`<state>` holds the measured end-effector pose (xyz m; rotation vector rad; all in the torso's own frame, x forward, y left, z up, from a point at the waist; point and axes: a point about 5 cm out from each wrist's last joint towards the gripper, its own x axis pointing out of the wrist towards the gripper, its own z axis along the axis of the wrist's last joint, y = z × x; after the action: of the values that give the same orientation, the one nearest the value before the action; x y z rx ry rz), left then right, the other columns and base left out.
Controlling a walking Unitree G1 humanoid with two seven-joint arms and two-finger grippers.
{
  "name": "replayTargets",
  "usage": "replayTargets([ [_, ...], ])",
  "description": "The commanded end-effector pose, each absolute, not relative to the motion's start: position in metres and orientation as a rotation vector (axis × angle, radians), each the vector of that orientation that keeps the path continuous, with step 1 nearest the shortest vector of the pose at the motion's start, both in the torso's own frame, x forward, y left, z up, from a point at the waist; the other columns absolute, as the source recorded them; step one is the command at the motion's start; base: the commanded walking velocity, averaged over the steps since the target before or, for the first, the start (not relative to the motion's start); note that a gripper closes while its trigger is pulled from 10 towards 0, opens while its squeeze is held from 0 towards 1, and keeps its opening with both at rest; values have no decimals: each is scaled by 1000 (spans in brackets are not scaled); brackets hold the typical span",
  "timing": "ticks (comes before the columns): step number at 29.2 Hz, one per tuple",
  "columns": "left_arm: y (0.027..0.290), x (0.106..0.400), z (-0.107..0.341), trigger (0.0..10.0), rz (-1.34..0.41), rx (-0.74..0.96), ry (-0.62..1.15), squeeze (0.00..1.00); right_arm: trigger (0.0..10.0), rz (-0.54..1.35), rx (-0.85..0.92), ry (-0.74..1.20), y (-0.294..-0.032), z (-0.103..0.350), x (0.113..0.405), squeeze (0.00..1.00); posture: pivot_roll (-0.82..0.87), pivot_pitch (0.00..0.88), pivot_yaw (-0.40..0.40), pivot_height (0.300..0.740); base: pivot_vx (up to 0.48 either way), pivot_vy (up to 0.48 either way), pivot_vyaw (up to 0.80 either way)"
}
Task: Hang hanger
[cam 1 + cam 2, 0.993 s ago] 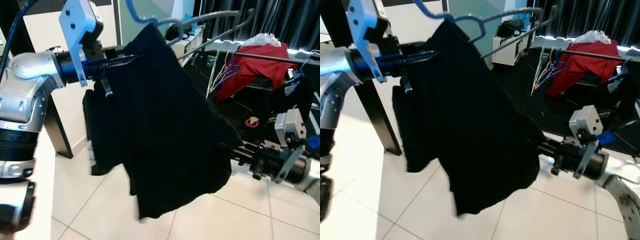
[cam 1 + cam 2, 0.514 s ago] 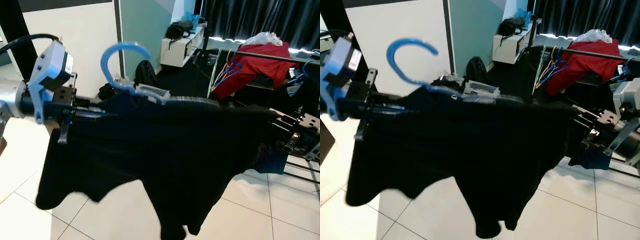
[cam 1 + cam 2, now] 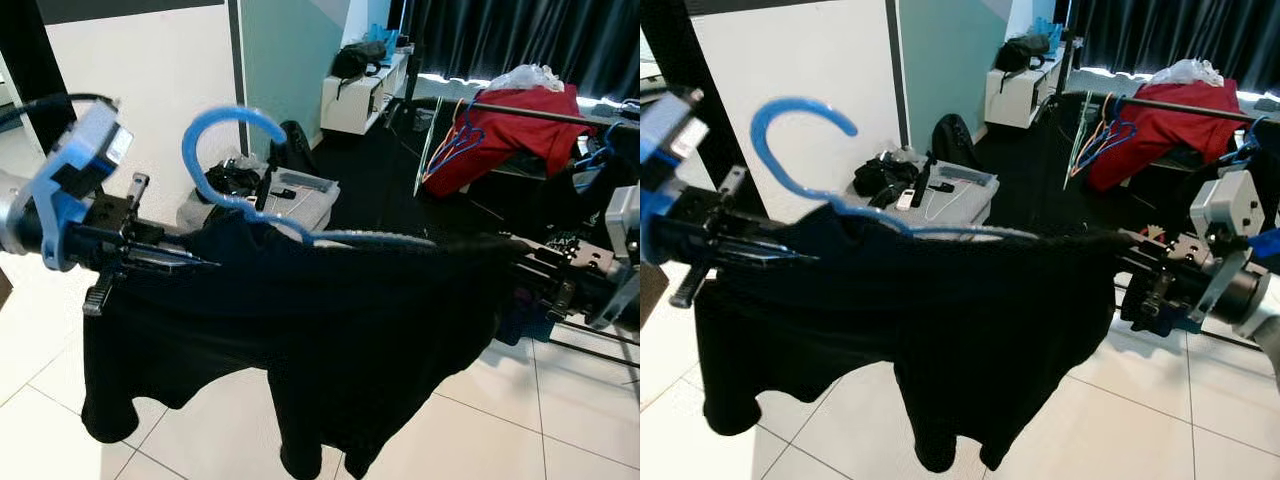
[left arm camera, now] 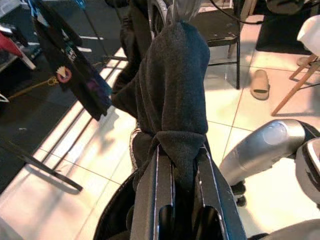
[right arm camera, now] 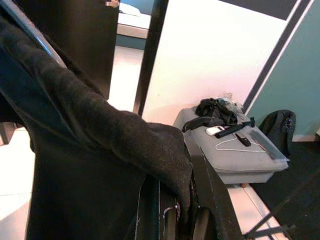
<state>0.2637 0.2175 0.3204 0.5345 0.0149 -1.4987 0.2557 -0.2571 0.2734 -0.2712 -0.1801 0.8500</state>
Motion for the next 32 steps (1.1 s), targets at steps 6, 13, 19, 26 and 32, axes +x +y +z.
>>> replayTargets([
  [6,206,263,277,10000,-1585,589,254,0,0,1094,-264,-286,-225,302,247,0,-15,0,-33,740,0,0,0],
  [13,200,274,266,10000,-1530,615,244,0,0,1235,-247,-313,-209,309,242,0,-13,0,-40,740,0,0,0],
  [19,194,278,252,10000,-1501,645,261,0,0,1345,-224,-308,-195,308,242,0,-17,0,-52,740,0,0,0],
  [26,180,272,243,10000,-1547,730,282,0,0,1416,-192,-359,-184,319,242,0,-17,0,-54,740,0,0,0],
  [32,177,272,240,10000,-1558,751,286,0,0,1427,-178,-389,-182,327,244,0,-22,0,-58,740,0,0,0],
])
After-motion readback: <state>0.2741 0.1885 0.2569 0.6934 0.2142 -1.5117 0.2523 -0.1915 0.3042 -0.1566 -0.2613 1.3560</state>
